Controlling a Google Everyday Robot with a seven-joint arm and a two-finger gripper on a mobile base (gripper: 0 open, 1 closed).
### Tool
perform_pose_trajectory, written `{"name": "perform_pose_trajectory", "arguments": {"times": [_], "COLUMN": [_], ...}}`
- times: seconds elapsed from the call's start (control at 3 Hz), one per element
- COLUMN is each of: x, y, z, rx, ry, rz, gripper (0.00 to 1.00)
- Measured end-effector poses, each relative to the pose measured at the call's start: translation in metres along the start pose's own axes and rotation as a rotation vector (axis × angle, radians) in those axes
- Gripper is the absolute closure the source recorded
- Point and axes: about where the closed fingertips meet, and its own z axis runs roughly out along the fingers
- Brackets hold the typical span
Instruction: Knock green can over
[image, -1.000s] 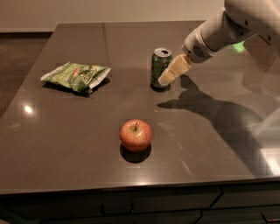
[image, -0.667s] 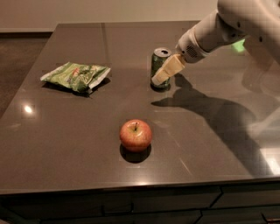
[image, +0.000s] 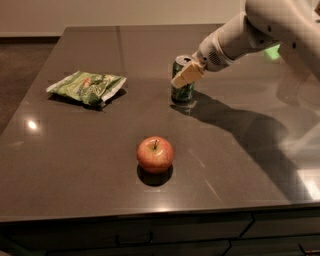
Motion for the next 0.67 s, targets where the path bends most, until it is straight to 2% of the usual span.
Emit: {"name": "perform_pose_trajectory", "arguments": {"times": [0.33,0.67], "x": [-0.004,-0.013], "y": [0.003,0.014], "z": [-0.004,-0.024], "rx": [-0.006,0.004], "ry": [-0.015,0.033], "rz": [-0.009,-0.056], "gripper": [0.61,0.92]}}
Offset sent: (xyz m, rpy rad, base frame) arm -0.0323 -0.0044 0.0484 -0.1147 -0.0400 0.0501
